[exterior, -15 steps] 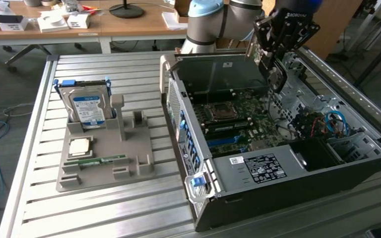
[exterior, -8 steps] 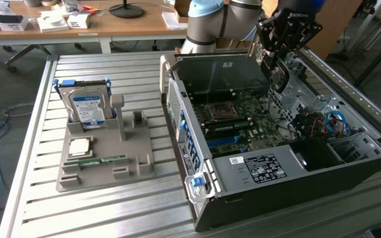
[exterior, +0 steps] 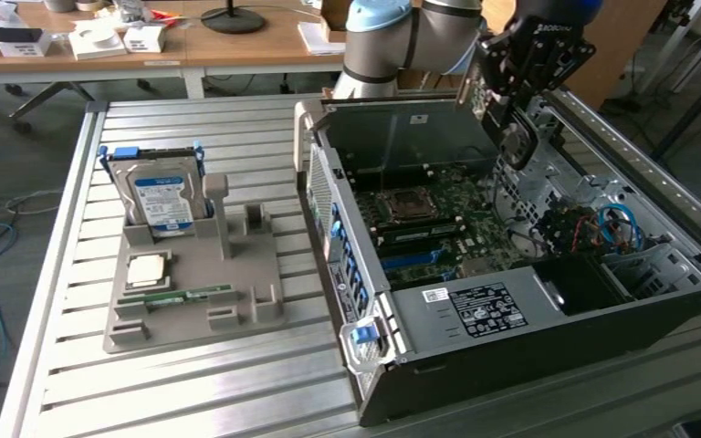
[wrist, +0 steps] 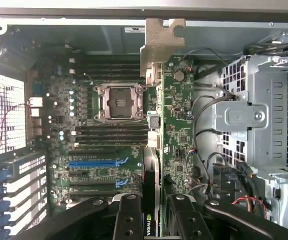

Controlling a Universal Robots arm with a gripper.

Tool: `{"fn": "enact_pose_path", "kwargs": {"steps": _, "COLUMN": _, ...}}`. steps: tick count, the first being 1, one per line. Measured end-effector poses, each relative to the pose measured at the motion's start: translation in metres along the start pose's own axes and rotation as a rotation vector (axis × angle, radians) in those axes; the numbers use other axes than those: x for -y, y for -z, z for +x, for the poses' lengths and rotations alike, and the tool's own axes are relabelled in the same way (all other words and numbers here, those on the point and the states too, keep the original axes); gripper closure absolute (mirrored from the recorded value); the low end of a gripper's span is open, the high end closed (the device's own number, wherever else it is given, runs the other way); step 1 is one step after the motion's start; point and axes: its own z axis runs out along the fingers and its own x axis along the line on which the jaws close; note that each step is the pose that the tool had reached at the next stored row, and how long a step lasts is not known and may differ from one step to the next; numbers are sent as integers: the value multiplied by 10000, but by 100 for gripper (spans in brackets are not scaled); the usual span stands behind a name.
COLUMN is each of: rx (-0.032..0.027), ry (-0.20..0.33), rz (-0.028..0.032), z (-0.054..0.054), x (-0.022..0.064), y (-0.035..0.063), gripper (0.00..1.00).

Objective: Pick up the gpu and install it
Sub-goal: 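Pick up the gpu and move the gpu toward the slot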

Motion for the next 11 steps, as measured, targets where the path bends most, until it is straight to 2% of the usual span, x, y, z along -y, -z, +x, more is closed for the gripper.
{"fn": "enact_pose_path", "kwargs": {"steps": 6, "rx": -5, "ry": 105, "rz": -8, "z": -41, "x": -1, "y": -9, "gripper": 74}}
{"fn": "enact_pose_path", "kwargs": {"steps": 11, "rx": -6, "ry": 108, "rz": -7, "z": -39, "x": 2, "y": -72, "gripper": 74}}
